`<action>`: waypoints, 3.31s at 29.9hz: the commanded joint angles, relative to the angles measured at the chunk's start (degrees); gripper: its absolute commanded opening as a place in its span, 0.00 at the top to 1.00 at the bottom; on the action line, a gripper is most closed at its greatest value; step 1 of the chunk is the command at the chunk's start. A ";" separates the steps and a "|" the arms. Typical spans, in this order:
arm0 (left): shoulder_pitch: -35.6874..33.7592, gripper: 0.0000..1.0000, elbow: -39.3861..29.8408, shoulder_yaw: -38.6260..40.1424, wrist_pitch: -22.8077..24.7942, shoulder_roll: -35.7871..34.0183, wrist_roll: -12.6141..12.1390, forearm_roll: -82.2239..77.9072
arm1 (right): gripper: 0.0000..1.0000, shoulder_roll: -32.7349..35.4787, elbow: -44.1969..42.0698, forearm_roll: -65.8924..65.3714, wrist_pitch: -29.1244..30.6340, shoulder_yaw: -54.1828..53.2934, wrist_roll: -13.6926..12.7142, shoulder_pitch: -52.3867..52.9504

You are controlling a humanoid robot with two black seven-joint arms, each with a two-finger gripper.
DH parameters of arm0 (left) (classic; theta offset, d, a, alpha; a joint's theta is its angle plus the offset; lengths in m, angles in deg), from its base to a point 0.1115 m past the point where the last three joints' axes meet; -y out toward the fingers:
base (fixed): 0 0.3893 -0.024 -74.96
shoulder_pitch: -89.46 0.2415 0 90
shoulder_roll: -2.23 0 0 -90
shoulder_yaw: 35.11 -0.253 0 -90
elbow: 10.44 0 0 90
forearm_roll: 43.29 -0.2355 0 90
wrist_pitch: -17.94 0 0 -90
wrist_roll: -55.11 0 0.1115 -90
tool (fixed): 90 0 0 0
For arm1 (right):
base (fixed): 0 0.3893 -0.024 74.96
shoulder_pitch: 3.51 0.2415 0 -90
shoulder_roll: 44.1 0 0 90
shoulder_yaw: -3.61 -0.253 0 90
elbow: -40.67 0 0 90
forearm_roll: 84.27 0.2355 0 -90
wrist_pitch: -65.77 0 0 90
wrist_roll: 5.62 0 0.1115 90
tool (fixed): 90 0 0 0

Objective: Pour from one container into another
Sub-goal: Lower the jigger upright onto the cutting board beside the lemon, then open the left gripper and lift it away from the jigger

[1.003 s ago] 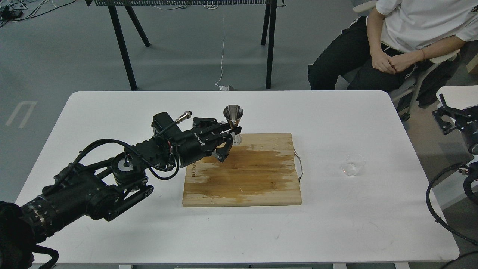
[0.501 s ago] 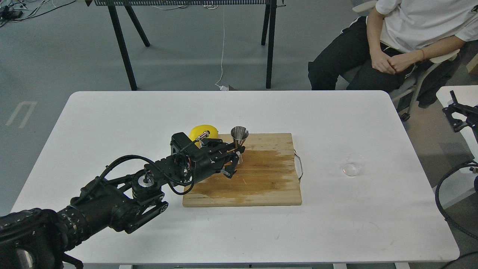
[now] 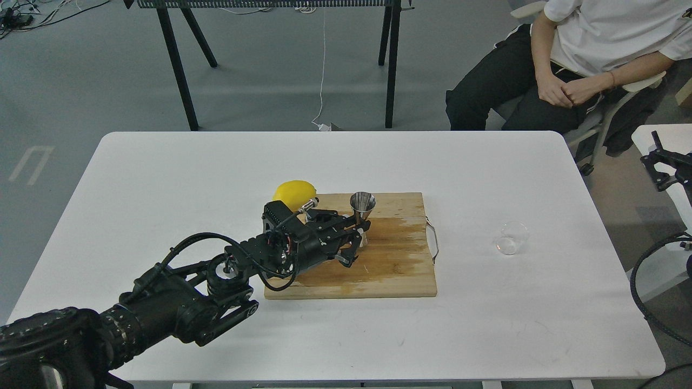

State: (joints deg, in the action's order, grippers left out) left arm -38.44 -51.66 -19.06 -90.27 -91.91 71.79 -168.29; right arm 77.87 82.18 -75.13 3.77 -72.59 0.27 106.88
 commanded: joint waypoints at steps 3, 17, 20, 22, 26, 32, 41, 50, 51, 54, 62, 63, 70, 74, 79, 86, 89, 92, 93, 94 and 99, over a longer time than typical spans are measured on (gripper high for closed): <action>0.02 0.88 0.08 0.21 -0.16 0.09 0.02 0.00 | 0.00 -0.33 -0.03 -0.09 0.00 0.08 0.00 0.09; 0.02 0.79 0.08 0.04 -1.04 0.01 0.10 0.00 | 0.00 -0.24 -0.20 -0.09 0.00 0.08 0.00 0.00; 0.02 0.79 -0.01 0.04 -1.13 0.01 0.19 0.00 | 0.00 -0.24 -0.20 -0.09 0.00 0.08 0.00 0.00; 0.11 0.79 -0.01 0.04 -1.13 0.01 0.19 0.00 | 0.00 -0.24 -0.20 -0.09 0.00 0.08 0.00 0.00; 0.11 0.72 -0.01 0.04 -1.04 0.09 0.19 0.00 | 0.00 -0.24 -0.20 -0.09 0.00 -0.01 0.00 0.00; 0.02 0.65 -0.01 0.13 -1.04 0.09 0.02 0.00 | 0.00 -0.24 -0.20 -0.09 0.00 0.08 0.00 0.00; 0.02 0.62 -0.01 0.21 -1.04 0.01 0.02 0.00 | 0.00 -0.24 -0.20 -0.09 0.00 -0.01 0.00 0.00; 0.02 0.34 -0.62 0.21 -1.92 -0.43 0.10 0.00 | 0.00 -0.24 -0.20 -0.09 0.00 -0.01 0.00 0.00; 0.11 0.29 -0.62 0.21 -3.05 -0.52 0.19 0.00 | 0.00 -0.24 -0.20 -0.09 0.00 -0.01 0.00 0.00; 0.63 0.21 -0.71 0.21 -5.78 -0.96 0.45 0.00 | 0.00 -0.24 -0.20 -0.09 0.00 -0.01 0.00 -0.09; 2.56 0.11 -10.26 0.83 -6.32 -7.98 2.21 0.00 | 0.00 -0.07 1.28 0.70 0.00 -0.18 -0.35 -1.05; 3.35 0.10 -12.29 0.83 -6.23 -9.12 2.91 0.00 | 0.00 0.02 2.42 1.14 0.00 -0.18 -0.53 -1.40; 5.90 0.08 -25.20 2.49 -6.49 -18.43 6.25 0.00 | 0.00 -0.07 4.28 1.23 0.00 0.25 -1.14 -2.28; 5.65 0.08 -35.06 7.32 -4.48 -22.49 7.57 14.72 | 0.00 -0.15 2.09 1.14 0.00 0.52 -1.94 -2.46; 3.10 0.08 -34.99 16.54 2.62 -24.16 10.20 40.48 | 0.00 -0.07 -1.08 1.14 0.00 0.17 -1.85 -2.28; 1.69 0.01 -24.37 35.09 23.63 -23.90 10.48 79.25 | 0.00 -0.42 -0.74 1.32 0.00 0.17 -1.32 -2.72; 0.81 0.00 -19.01 37.04 27.16 -23.72 10.56 88.76 | 0.00 -0.51 2.25 1.49 0.00 -0.01 -1.50 -5.35; 0.90 0.00 -13.29 37.21 30.50 -23.38 10.65 94.92 | 0.00 -1.47 3.49 2.02 0.00 -0.01 -1.58 -6.06; 0.90 0.00 -11.28 37.21 32.42 -22.76 10.74 97.29 | 0.00 -2.34 3.66 2.98 0.00 0.08 -1.58 -6.24; 0.90 0.00 -9.78 37.30 34.44 -21.80 10.74 99.66 | 0.00 -3.31 3.84 3.86 0.00 0.17 -1.58 -6.41; 0.98 0.00 -1.60 36.42 43.07 -19.68 10.48 113.64 | 0.00 -5.51 10.15 7.63 0.00 -0.09 -1.50 -11.76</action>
State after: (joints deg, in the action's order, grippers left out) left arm -37.54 -57.54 17.85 -51.33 -112.19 82.43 -61.57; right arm 73.26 87.88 -70.10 3.77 -72.53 -1.31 98.70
